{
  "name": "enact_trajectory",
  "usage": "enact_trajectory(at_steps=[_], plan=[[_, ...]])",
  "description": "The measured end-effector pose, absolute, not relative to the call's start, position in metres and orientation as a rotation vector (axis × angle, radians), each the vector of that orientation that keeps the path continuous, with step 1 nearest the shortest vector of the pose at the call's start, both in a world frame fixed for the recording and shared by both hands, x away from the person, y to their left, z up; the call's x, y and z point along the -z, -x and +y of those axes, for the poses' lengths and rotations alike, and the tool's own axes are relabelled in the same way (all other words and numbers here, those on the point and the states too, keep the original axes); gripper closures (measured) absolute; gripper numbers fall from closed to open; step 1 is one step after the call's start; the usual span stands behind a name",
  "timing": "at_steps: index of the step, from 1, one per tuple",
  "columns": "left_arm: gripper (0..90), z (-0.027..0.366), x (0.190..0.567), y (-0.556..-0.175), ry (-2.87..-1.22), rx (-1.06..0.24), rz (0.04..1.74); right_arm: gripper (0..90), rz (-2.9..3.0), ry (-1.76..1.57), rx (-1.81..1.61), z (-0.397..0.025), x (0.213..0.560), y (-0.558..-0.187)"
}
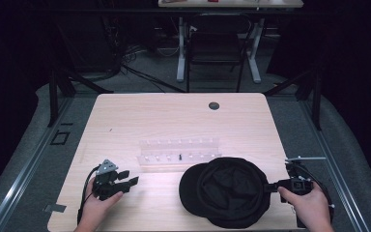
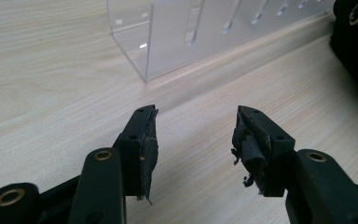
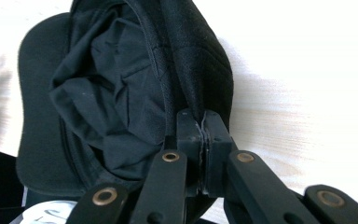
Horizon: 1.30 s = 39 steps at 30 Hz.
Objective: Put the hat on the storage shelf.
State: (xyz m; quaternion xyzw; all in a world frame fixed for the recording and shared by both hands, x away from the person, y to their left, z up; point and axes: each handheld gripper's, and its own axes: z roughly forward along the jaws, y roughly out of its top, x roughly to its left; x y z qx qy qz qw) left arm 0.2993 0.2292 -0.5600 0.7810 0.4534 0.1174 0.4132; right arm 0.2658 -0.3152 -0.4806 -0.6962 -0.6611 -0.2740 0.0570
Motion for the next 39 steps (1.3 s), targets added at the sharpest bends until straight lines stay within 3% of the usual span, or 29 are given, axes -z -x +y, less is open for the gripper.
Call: enact_trajectory(at_steps=[13, 39], plan=[[49.0, 0.229, 0.560, -0.299, -1.964, -0.296, 1.141, 88.1, -2.041, 2.075, 0.872, -0.317, 0.445, -0.264], [49.0, 0.229, 0.561, -0.300, -1.962, -0.301, 1.142, 88.1, -1.944, 1.902, 1.095, -0.299, 0.408, -0.266]])
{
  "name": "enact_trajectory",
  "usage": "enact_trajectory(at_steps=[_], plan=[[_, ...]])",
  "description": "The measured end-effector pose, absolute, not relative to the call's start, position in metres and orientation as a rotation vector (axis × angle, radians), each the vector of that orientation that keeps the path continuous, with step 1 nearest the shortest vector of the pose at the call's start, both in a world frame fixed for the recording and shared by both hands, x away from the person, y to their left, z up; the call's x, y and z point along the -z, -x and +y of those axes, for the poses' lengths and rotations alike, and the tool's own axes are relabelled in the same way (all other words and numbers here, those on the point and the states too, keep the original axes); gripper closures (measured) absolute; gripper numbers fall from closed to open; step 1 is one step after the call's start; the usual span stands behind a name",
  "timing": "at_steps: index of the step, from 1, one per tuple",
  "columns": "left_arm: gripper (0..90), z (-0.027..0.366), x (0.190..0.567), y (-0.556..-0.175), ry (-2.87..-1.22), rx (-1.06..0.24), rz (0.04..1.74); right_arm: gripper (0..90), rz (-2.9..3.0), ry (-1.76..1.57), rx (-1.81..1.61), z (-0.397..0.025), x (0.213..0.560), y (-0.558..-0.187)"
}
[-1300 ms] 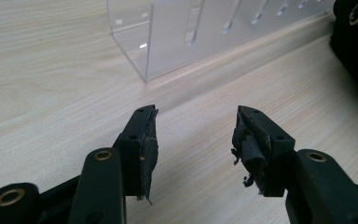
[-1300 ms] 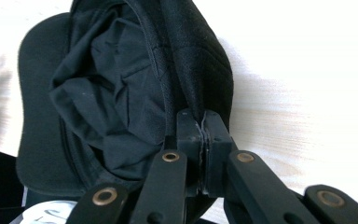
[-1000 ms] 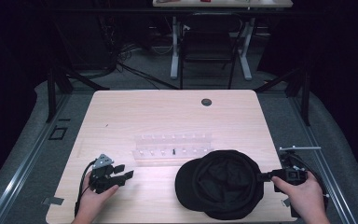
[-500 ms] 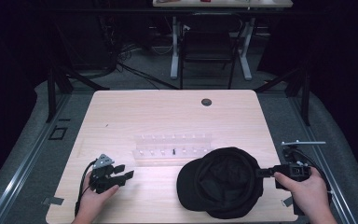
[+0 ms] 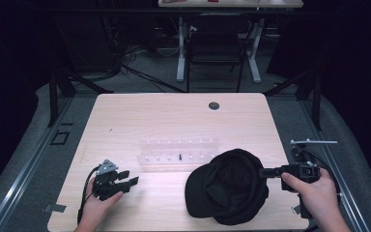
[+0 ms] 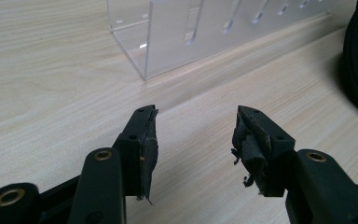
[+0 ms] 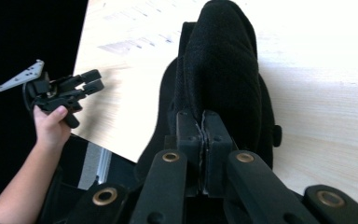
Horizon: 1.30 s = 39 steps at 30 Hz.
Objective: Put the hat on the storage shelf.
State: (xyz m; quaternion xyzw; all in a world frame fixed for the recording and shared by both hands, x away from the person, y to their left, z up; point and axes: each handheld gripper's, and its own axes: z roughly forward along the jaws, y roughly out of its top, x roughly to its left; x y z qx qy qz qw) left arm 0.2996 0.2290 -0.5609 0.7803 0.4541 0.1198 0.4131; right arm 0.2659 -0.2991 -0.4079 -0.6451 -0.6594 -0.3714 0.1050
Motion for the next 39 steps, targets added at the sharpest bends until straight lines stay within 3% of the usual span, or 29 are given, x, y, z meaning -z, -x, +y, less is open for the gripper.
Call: enact_trajectory(at_steps=[39], plan=[[49.0, 0.229, 0.561, -0.300, -1.955, -0.298, 1.149, 87.5, -1.943, 1.800, 1.243, -0.276, 0.349, -0.274]])
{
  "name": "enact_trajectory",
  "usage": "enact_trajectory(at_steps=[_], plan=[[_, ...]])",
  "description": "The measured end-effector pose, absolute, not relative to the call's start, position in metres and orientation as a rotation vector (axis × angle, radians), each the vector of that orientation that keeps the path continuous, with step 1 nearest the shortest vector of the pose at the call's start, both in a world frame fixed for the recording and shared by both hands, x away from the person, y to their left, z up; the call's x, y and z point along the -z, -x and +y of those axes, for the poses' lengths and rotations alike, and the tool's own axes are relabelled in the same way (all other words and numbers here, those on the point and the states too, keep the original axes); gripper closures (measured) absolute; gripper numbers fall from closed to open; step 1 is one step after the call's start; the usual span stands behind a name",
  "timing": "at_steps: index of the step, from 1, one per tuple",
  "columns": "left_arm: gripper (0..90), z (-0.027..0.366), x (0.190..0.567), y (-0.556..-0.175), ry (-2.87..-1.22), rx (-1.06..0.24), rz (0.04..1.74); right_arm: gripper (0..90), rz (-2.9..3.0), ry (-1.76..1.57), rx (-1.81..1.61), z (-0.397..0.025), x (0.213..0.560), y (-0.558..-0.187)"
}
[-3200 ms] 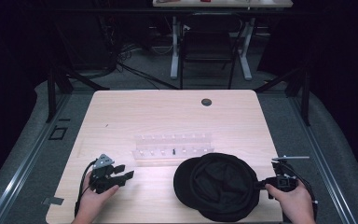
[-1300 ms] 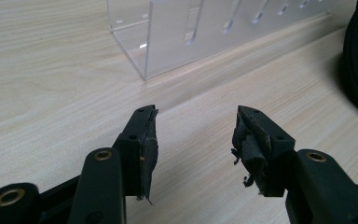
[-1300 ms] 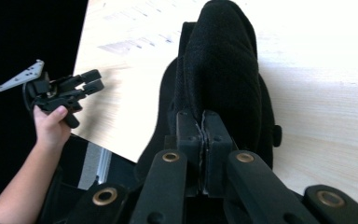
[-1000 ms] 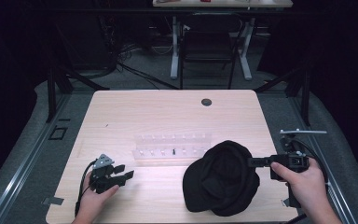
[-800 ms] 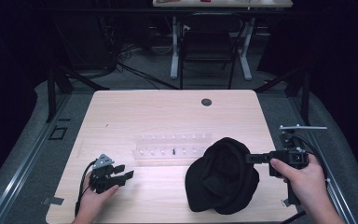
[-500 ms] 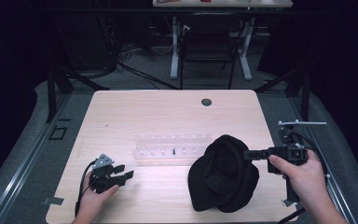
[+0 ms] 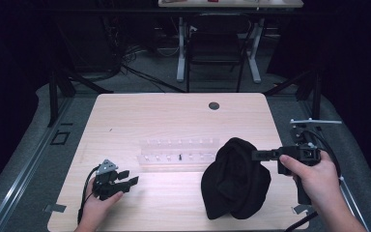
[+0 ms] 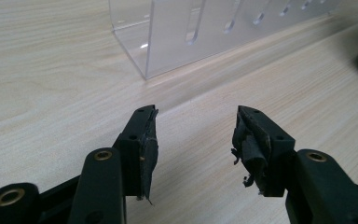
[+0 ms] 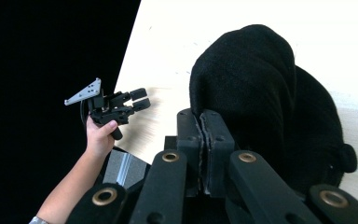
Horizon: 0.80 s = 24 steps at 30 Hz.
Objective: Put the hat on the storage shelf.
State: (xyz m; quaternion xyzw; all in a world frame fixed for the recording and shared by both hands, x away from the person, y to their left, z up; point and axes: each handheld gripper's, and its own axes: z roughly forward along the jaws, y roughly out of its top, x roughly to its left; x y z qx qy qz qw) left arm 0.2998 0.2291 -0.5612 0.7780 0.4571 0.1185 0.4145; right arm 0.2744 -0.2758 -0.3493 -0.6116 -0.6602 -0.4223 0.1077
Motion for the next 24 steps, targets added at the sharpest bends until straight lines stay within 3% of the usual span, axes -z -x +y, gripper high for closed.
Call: enact_trajectory(at_steps=[24], plan=[[49.0, 0.228, 0.561, -0.300, -1.963, -0.294, 1.149, 88.0, -1.894, 1.825, 1.356, -0.291, 0.313, -0.279]])
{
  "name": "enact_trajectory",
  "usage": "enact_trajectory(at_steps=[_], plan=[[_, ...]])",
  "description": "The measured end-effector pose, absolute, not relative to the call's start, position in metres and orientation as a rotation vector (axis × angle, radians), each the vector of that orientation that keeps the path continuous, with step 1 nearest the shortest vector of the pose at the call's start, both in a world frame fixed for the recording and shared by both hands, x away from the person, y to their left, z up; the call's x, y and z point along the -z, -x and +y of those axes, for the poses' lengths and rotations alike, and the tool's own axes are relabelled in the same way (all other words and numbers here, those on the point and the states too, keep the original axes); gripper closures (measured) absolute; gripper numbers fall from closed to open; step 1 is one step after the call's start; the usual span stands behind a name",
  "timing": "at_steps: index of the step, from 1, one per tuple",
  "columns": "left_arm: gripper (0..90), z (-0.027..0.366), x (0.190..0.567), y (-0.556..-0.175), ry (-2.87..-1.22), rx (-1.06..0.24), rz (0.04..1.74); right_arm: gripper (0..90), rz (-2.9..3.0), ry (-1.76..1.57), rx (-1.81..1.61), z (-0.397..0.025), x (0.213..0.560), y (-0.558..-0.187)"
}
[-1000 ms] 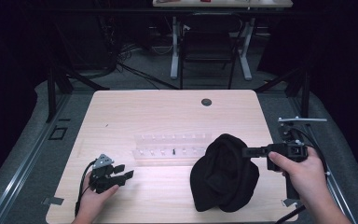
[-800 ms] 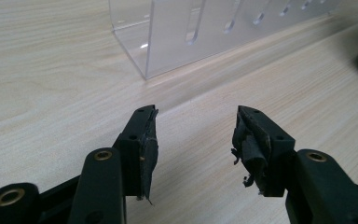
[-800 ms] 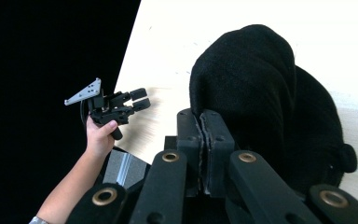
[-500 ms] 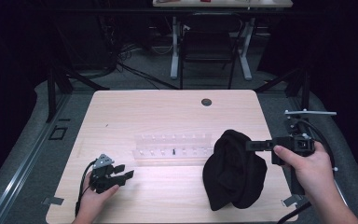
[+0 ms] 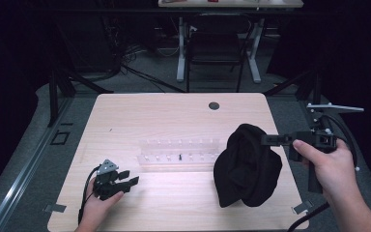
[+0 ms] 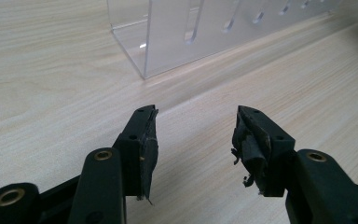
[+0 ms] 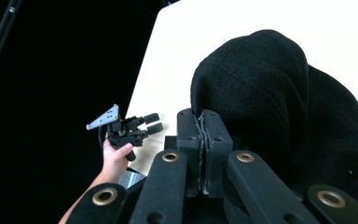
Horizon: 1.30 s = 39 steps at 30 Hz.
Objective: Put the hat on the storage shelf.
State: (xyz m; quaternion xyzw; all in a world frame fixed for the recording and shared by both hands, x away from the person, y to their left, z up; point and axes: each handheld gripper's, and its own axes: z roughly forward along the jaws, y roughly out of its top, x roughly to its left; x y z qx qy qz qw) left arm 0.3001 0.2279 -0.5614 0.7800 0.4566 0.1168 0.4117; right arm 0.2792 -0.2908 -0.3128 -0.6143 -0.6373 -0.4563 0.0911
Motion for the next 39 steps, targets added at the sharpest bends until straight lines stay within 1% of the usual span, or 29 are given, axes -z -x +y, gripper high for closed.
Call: enact_trajectory(at_steps=[23, 39], plan=[[49.1, 0.228, 0.561, -0.300, -1.965, -0.293, 1.144, 88.0, -1.872, 1.753, 1.425, -0.271, 0.291, -0.295], [49.1, 0.227, 0.560, -0.300, -1.954, -0.292, 1.138, 88.1, -1.899, 1.763, 1.447, -0.249, 0.267, -0.317]])
